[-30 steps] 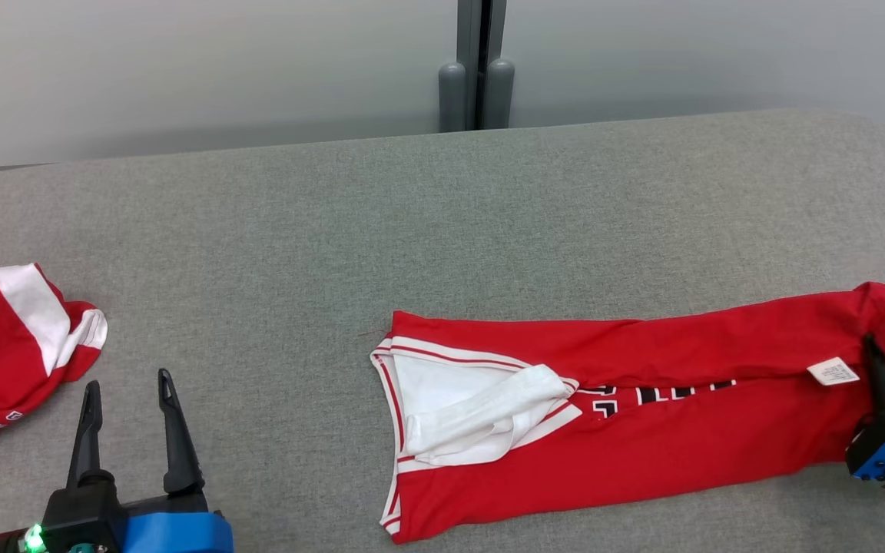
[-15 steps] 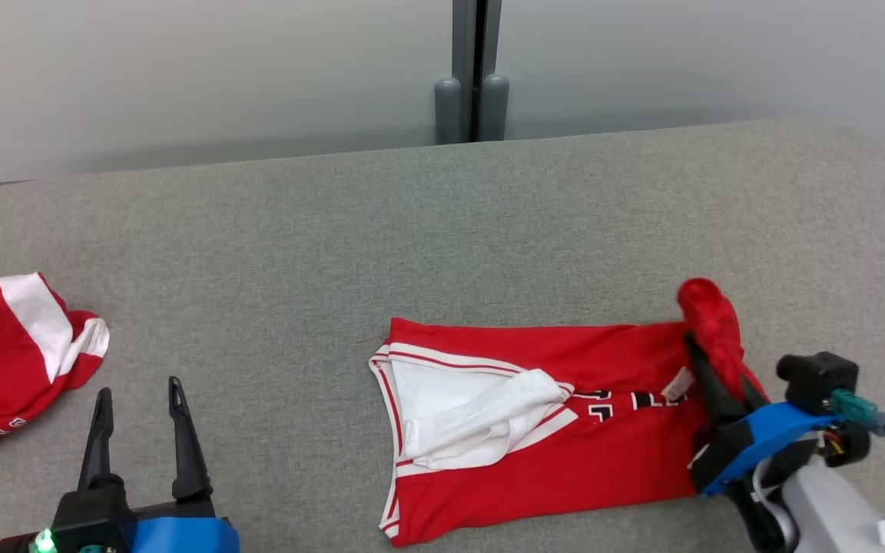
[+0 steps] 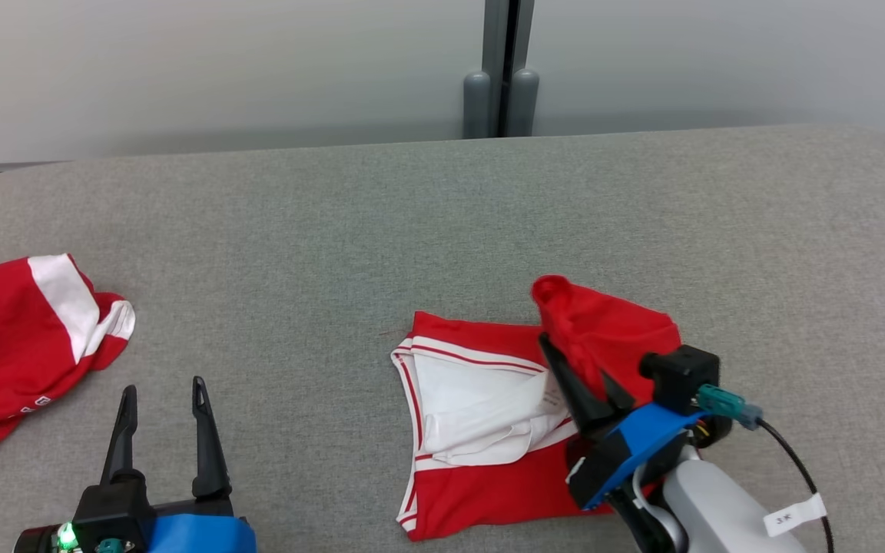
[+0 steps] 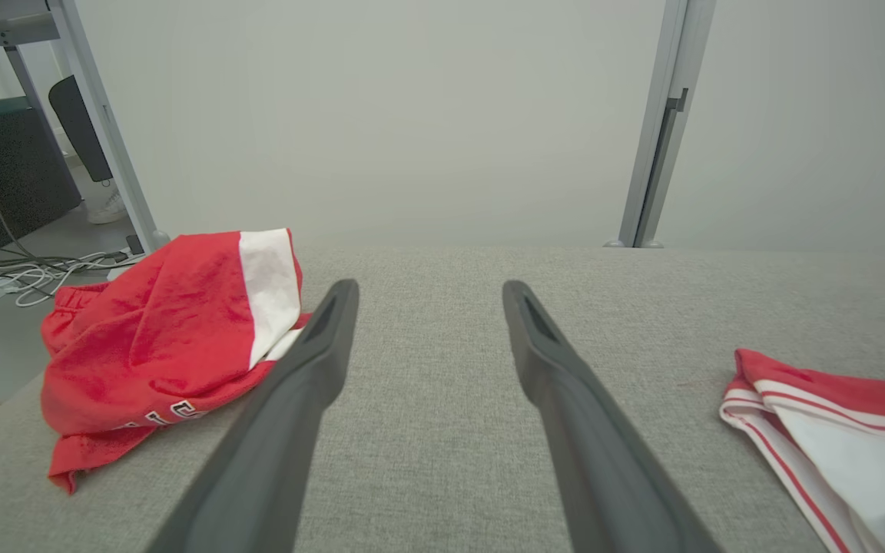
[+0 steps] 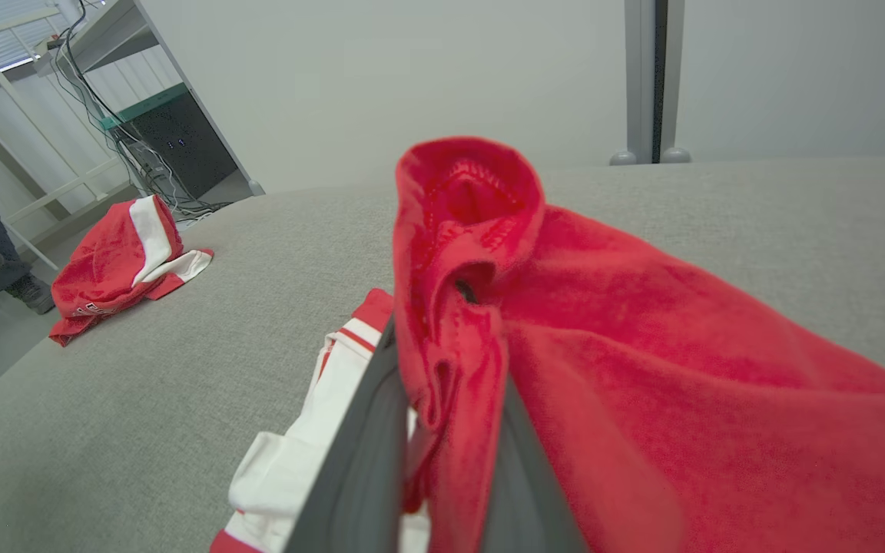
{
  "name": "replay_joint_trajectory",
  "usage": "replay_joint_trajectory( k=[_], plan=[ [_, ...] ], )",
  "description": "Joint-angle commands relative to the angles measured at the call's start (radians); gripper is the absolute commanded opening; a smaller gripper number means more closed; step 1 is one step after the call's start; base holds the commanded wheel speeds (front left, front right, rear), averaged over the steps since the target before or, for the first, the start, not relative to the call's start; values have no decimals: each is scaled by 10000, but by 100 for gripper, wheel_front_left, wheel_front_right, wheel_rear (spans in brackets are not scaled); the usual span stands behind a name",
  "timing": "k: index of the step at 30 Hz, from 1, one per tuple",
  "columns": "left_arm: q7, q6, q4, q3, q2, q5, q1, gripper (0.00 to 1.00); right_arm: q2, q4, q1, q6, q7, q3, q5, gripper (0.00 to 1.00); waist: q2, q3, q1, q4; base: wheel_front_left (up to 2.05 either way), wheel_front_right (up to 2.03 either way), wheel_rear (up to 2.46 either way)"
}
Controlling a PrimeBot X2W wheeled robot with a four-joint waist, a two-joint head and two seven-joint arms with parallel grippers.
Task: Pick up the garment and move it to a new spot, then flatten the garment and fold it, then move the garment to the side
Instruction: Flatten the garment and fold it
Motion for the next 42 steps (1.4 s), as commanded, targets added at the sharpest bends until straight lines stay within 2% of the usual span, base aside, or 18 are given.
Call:
replay_joint_trajectory(
  k=[1, 9, 16, 17, 18, 26, 33, 34, 42],
  plan=[
    [-45, -32, 41, -34, -10, -35, -229, 100, 131, 15, -180, 2, 15, 177, -3, 0, 0, 73, 0, 85, 0, 0, 0],
    [-46, -116, 198, -117, -11, -79, -501, 100, 611, 314, -623, 2, -29, 1107, 235, 0, 0, 290, 0, 390, 0, 0, 0],
    [-46, -118, 265, -184, -11, -99, -622, 100, 739, 955, -771, 2, 21, 1569, 493, 0, 0, 391, 0, 560, 0, 0, 0],
    [-46, -115, 272, -192, -11, -94, -630, 100, 752, 992, -812, 3, -5, 1624, 558, 42, 0, 404, 0, 571, 0, 0, 0],
    [-46, -111, 283, -200, -11, -91, -641, 100, 756, 1055, -806, 3, -28, 1707, 626, 100, 0, 415, 0, 578, 0, 0, 0],
    [-46, -159, 261, -167, -10, -36, -628, 100, 580, 782, -877, 3, -245, 1306, 318, 100, 0, 304, 0, 231, 0, 0, 0],
    [-44, -284, 207, -175, -7, 42, -619, 100, -253, -993, -105, 2, -234, -539, -949, 100, 0, 89, 0, -184, 0, 0, 0],
    [-44, -284, 207, -175, -7, 42, -619, 100, -253, -993, -105, 2, -234, -539, -949, 100, 0, 89, 0, -184, 0, 0, 0],
    [-46, -297, 204, -237, -9, 76, -498, 100, -431, -2463, 1233, 2, -237, -2639, -2058, 100, 0, -101, 0, -472, 0, 0, 0]
  ],
)
